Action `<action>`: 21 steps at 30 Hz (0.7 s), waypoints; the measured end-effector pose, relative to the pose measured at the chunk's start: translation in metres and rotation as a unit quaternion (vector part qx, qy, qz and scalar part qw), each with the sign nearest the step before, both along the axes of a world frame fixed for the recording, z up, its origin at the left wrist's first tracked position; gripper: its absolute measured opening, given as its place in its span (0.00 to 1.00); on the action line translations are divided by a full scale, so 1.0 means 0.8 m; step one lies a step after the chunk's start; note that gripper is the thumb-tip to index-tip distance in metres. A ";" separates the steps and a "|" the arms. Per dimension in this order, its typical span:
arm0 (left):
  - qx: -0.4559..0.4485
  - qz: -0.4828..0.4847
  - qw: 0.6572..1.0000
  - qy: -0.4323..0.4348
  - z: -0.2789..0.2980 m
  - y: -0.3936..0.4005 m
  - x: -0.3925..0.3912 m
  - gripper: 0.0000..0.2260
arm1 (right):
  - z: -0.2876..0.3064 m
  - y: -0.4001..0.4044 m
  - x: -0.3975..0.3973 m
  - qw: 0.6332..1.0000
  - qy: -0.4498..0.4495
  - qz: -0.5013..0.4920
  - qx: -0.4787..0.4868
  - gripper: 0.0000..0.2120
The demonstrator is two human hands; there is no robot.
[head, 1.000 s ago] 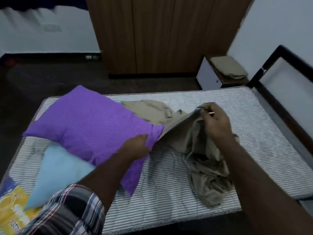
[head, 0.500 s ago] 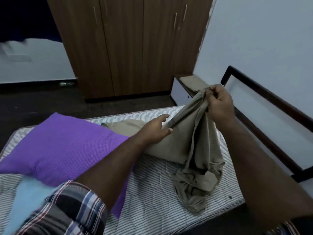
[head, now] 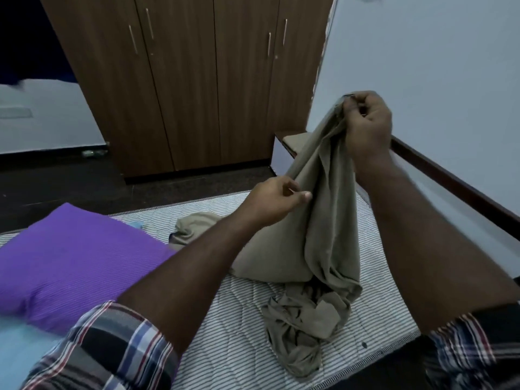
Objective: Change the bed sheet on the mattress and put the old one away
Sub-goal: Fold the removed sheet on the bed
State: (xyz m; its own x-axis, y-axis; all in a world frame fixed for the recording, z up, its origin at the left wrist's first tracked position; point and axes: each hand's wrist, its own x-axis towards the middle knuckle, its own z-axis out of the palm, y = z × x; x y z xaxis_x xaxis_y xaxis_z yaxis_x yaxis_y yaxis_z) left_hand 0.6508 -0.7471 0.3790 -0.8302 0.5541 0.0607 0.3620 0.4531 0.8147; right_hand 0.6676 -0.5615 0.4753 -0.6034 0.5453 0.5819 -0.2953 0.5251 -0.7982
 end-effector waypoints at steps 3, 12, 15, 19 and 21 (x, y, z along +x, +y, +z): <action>-0.110 -0.018 0.994 -0.024 -0.006 0.065 -0.002 0.31 | -0.003 0.023 -0.021 0.999 -0.005 0.033 -0.012 0.06; 0.019 0.107 0.977 -0.185 -0.018 0.184 -0.023 0.10 | 0.048 0.149 -0.101 0.994 0.013 0.105 0.021 0.03; 0.213 0.114 0.942 -0.232 0.044 0.195 -0.034 0.08 | 0.072 0.198 -0.143 0.984 -0.026 0.142 0.102 0.12; 0.390 0.126 0.866 -0.287 0.109 0.209 -0.051 0.09 | 0.045 0.223 -0.153 0.945 -0.202 0.215 0.143 0.35; 0.419 0.140 0.846 -0.298 0.111 0.212 -0.062 0.10 | 0.012 0.211 -0.118 0.945 -0.182 0.269 0.044 0.32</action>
State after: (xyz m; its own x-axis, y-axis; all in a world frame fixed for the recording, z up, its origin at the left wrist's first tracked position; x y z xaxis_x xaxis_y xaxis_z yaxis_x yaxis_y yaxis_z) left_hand 0.6015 -0.5773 0.4682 -0.9434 0.3002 -0.1412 -0.2526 -0.3742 0.8923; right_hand 0.5735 -0.3929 0.4851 -0.9481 0.0608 0.3121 -0.2539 0.4464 -0.8581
